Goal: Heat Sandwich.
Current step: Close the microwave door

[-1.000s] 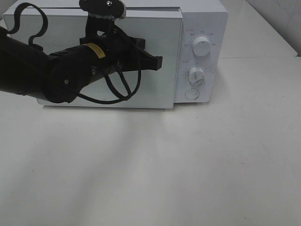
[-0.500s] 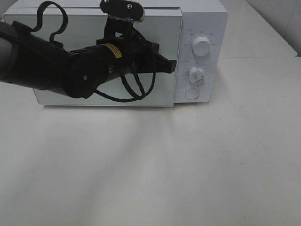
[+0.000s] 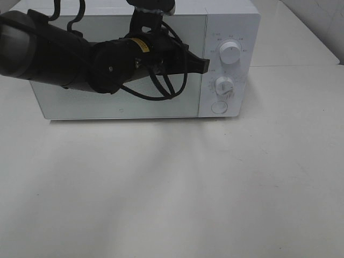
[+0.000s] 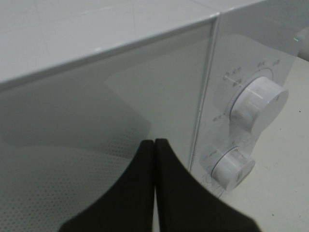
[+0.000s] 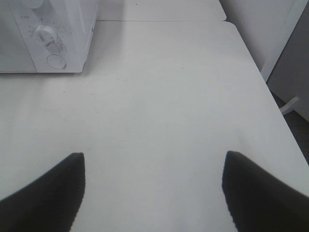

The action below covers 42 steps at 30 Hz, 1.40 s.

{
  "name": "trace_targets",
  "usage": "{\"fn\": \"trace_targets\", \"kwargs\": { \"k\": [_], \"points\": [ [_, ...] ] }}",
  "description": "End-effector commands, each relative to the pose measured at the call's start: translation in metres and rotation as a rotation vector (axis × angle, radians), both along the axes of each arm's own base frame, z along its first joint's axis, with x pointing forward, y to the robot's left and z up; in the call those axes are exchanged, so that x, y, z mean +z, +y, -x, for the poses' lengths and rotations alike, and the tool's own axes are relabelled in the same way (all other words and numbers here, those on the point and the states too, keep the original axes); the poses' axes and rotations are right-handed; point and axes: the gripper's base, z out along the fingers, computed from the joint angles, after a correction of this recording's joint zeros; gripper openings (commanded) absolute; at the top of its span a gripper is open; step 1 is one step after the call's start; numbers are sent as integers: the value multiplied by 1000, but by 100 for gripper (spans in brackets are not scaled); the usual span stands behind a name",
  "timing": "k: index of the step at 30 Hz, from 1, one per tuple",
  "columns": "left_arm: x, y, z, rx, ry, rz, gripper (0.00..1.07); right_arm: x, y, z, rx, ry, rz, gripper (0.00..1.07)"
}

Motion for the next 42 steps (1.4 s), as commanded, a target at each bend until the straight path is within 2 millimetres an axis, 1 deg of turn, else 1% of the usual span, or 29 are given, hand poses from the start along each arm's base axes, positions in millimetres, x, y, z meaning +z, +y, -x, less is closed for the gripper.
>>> {"fn": "trace_targets", "kwargs": {
  "k": [1, 16, 22, 25, 26, 27, 29, 30, 31, 32, 33, 34, 35, 36, 39, 40, 41, 42],
  "points": [
    [13, 23, -26, 149, -61, 120, 0, 0, 0, 3, -10, -34, -8, 76],
    [11, 22, -25, 138, -40, 104, 0, 0, 0, 3, -10, -34, -8, 76],
    [16, 24, -20, 115, -19, 70, 0, 0, 0, 3, -10, -34, -8, 76],
    [16, 29, -8, 110, -14, 59, 0, 0, 0, 3, -10, -34, -8, 76],
    [16, 29, -8, 110, -14, 59, 0, 0, 0, 3, -10, -34, -8, 76],
    [16, 30, 1, 102, -9, 54, 0, 0, 0, 3, -10, -34, -8, 76],
    [17, 33, 10, 94, -4, 48, 0, 0, 0, 3, -10, -34, -8, 76],
    [17, 33, 10, 94, -4, 48, 0, 0, 0, 3, -10, -34, -8, 76],
    [18, 33, 15, 85, 2, 44, 0, 0, 0, 3, -10, -34, -8, 76],
    [21, 34, 26, 67, 24, 37, 0, 0, 0, 3, -10, -34, -8, 76],
    [21, 34, 31, 54, 45, 27, 0, 0, 0, 3, -10, -34, -8, 76],
    [22, 35, 35, 44, 66, 17, 0, 0, 0, 3, -10, -34, -8, 76],
    [22, 35, 35, 44, 66, 17, 0, 0, 0, 3, -10, -34, -8, 76],
    [22, 35, 46, 11, 117, -11, 0, 0, 0, 3, -10, -34, -8, 76],
    [23, 38, 57, -24, 198, -53, 0, 0, 0, 3, -10, -34, -8, 76],
    [23, 38, 57, -24, 198, -53, 0, 0, 0, 3, -10, -34, -8, 76],
    [25, 40, 65, -56, 252, -91, 7, 0, 0, 3, -10, -34, -8, 76],
    [26, 41, 68, -69, 278, -106, 13, 0, 0, 3, -10, -34, -8, 76]
  ]
}}
